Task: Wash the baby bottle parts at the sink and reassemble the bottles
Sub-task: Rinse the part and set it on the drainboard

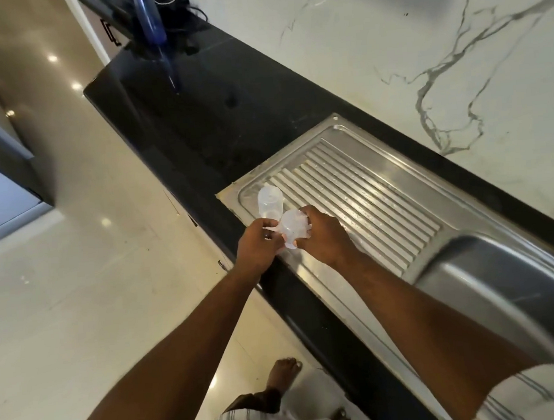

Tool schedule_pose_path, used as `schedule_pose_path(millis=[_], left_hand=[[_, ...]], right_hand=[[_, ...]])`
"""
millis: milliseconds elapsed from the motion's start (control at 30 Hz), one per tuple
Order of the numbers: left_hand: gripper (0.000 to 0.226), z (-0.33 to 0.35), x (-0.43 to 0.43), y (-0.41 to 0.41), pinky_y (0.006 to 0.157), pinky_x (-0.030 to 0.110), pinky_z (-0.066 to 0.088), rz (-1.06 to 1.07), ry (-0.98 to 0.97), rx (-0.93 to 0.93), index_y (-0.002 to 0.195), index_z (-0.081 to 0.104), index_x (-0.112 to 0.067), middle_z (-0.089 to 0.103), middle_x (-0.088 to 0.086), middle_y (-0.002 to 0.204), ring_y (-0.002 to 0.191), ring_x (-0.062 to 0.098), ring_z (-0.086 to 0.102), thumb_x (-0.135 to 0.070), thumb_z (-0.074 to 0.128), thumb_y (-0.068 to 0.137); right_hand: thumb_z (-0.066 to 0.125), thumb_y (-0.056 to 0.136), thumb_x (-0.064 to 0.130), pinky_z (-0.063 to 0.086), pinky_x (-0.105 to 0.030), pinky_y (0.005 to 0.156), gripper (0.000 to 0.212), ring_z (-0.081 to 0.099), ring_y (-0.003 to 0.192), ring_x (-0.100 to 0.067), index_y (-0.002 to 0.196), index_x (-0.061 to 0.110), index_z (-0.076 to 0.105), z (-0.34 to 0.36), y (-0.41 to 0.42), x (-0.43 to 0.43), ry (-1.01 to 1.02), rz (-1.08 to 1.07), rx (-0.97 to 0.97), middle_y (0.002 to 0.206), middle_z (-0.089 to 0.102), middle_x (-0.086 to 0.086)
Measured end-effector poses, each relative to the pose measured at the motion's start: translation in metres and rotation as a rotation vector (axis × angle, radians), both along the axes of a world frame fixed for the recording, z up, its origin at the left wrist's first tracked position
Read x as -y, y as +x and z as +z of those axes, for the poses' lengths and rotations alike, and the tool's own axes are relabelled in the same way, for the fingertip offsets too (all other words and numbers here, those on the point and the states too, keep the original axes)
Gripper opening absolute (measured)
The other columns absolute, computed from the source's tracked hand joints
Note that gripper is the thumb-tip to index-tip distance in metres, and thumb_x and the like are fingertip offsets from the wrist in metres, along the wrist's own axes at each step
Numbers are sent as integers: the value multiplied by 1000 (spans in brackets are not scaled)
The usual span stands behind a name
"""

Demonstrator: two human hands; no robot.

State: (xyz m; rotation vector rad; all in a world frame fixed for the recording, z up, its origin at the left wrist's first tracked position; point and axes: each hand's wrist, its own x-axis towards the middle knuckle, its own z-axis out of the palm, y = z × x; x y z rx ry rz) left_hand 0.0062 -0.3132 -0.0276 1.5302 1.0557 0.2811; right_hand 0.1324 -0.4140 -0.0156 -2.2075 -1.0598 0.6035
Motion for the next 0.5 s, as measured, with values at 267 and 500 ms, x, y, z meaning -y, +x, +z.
schedule_pose_path(millis=[267,500], left_hand=[[12,-1,25,-7,76,44,63,-47,-65,-104,97,63,-5,73,12,76,65,23,71,-14,69,91],[12,-6,85,26,78,42,61,-249,-47,-52,89,67,-6,73,10,72,65,21,70,-18,64,92]], right_hand=[[77,80,11,51,-38,97,70,61,118,-24,142,19,44,0,5,23,-52,-21,-4,129,62,-8],[69,89,12,47,-22,88,46,62,106,-11,132,20,56,-3,25,99,-8,-247,-96,120,64,3]])
